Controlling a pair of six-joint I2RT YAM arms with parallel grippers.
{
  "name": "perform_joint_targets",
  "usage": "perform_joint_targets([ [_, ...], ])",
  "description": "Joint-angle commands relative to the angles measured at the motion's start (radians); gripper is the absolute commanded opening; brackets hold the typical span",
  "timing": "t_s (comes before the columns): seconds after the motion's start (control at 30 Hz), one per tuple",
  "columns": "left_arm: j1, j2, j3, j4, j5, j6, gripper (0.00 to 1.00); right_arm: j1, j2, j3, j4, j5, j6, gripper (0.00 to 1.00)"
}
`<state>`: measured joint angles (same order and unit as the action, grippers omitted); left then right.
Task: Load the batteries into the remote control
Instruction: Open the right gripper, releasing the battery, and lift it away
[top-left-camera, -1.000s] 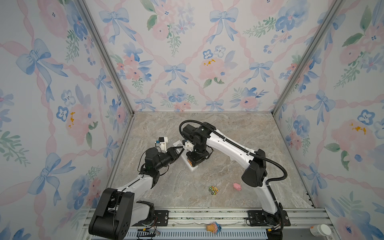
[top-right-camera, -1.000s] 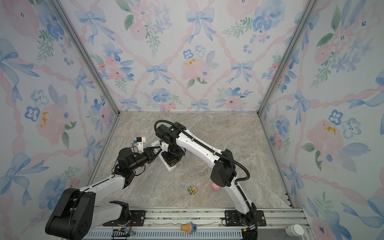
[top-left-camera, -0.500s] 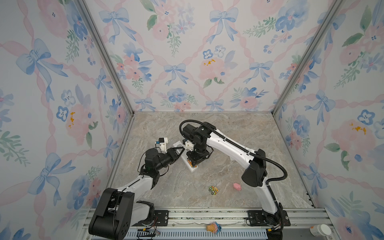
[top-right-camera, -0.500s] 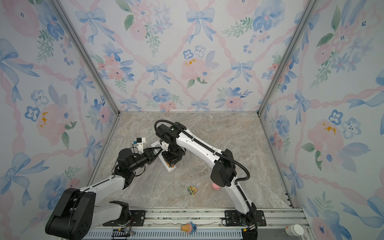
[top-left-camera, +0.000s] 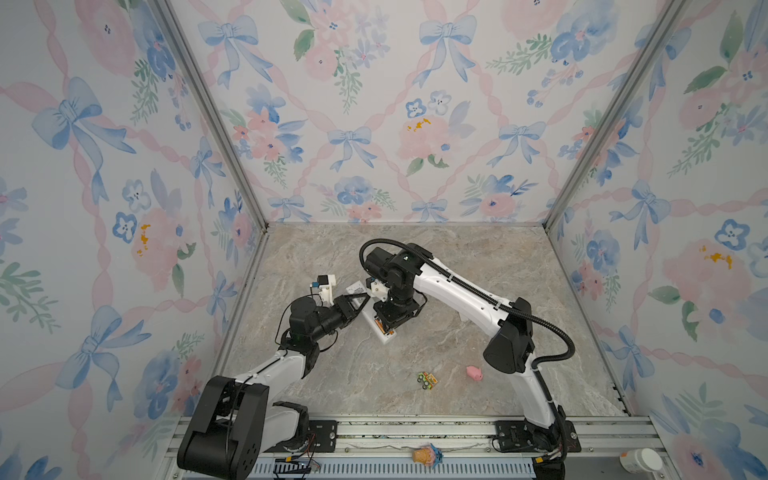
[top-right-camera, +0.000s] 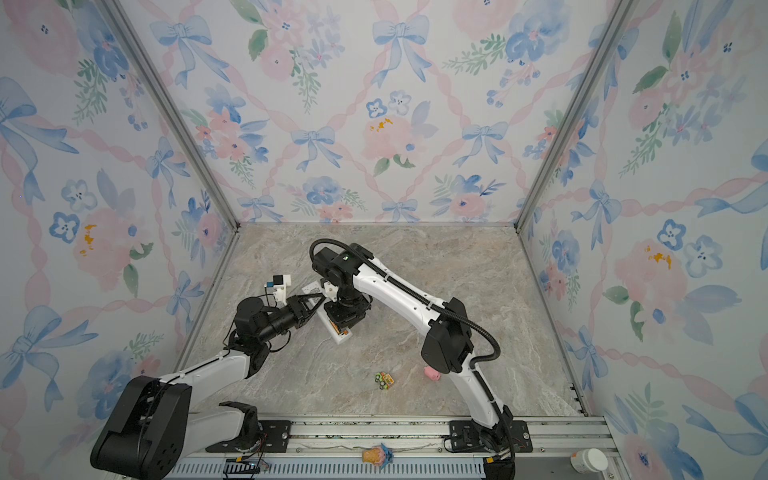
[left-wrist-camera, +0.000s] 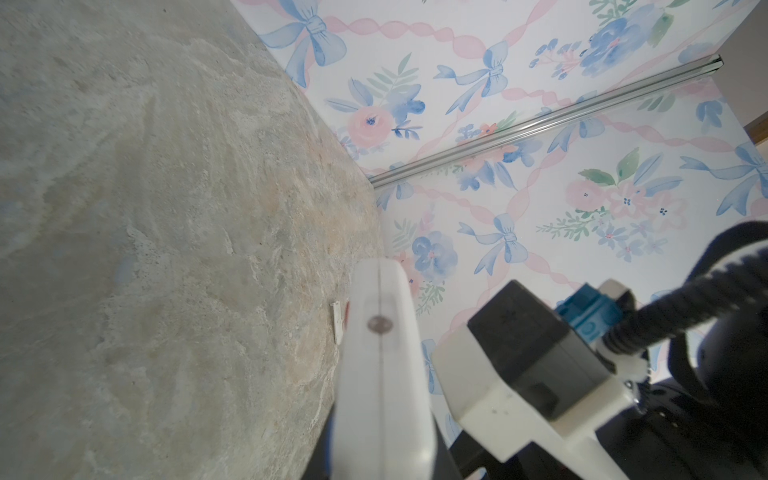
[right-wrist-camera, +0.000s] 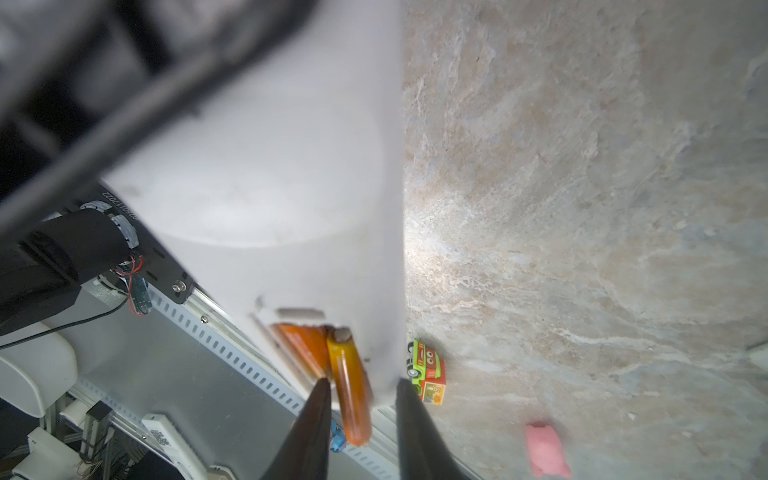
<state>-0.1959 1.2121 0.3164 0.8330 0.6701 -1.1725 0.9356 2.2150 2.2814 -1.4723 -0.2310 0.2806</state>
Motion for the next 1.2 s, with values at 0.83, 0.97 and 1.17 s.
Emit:
perform_joint_targets([
  [0.83, 0.008, 0.036, 0.090, 0.040, 0.147, -0.025, 0.00, -0.018, -0.307, -0.072, 0.120, -0.048, -0.276, 0.50],
  [0.97, 0.009, 0.032, 0.098, 0.040, 0.159, -0.027, 0.00, -0.021, -0.385, -0.165, 0.175, -0.083, -0.349, 0.55],
  [1.17, 0.008, 0.022, 0.110, 0.039, 0.173, -0.030, 0.00, 0.019, -0.525, -0.346, 0.331, -0.015, -0.449, 0.66],
])
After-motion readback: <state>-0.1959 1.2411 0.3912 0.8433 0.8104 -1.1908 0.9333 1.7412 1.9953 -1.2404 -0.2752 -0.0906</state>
